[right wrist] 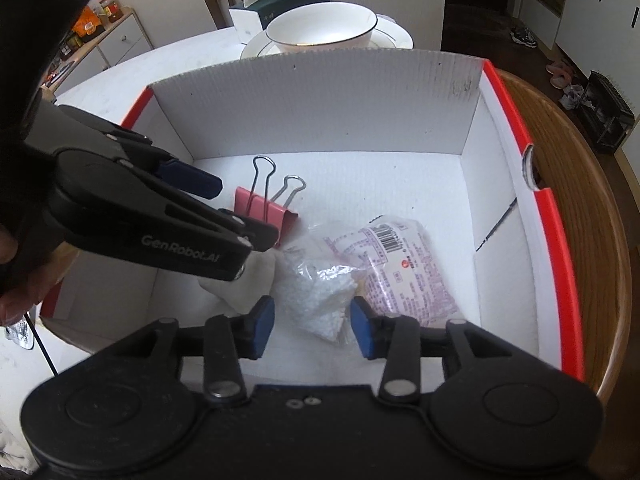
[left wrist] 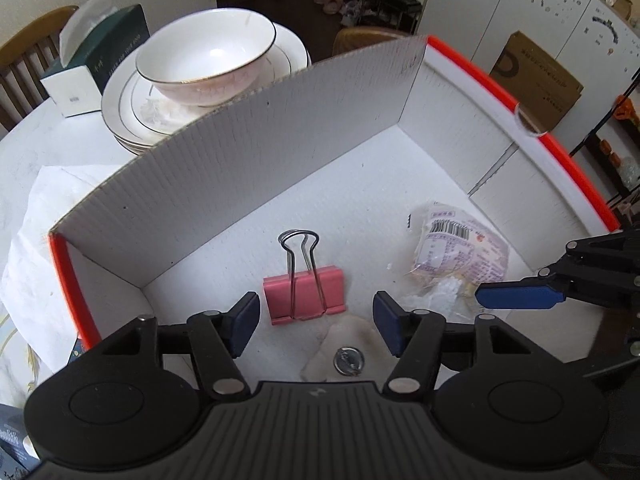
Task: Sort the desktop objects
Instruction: 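Withdraw both tools from the shoebox back to the table pile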
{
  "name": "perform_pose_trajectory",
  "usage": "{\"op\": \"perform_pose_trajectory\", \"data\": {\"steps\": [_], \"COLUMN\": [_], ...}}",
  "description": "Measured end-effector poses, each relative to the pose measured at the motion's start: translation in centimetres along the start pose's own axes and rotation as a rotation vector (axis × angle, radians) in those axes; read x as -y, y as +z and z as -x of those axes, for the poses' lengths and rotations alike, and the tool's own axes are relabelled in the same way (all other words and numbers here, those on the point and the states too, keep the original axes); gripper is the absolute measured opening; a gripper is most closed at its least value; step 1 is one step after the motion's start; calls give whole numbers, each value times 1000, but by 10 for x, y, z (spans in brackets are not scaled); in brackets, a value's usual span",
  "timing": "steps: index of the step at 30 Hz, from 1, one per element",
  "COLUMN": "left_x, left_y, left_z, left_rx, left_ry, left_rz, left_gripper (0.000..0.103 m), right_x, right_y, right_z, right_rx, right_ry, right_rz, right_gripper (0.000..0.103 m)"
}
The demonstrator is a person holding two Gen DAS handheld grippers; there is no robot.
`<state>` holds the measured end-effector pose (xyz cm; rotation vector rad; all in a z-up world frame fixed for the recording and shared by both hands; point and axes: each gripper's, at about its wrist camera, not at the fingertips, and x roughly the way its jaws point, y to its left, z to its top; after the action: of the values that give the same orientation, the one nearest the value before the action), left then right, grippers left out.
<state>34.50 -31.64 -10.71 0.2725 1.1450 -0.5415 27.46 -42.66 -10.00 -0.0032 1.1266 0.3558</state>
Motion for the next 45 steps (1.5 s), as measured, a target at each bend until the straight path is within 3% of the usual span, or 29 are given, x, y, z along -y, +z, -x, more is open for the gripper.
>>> {"op": "perform_pose_trajectory", "data": {"steps": [6, 8, 10, 24, 30, 33, 36, 40, 45], "left_x": [1, 2, 3, 6, -7, -17, -30, -52, -81], "left_y": [-7, -9, -11, -56, -81, -94, -108, -128, -155], "left_z": [22, 28, 36, 87, 108, 120, 130, 139, 153], "left_rx": [52, 71, 86, 187, 234, 264, 287, 307, 336], "left_ry": [-6, -14, -23, -64, -79, -71, -64, -59, -42], "left_rz": [13, 21, 32, 61, 84, 94, 93, 114, 138], "left_gripper": [61, 61, 61, 62, 71, 83, 85, 101, 103], "right_x": [1, -1, -1, -7, -24, -37, -54, -81, -117], "right_y": [-2, -3, -5, -19, -24, -26, -27, -28, -27], "right_z": [16, 24, 31, 63, 74, 77, 77, 74, 68], "right_rx": [35, 56, 77, 181, 233, 250, 267, 268, 269], "right_ry": [16, 26, 35, 74, 54, 56, 48, 52, 55], "right_rz": [6, 13, 21, 17, 1, -5, -5, -2, -7], "right_gripper": [44, 58, 62, 70, 70, 71, 71, 74, 77]}}
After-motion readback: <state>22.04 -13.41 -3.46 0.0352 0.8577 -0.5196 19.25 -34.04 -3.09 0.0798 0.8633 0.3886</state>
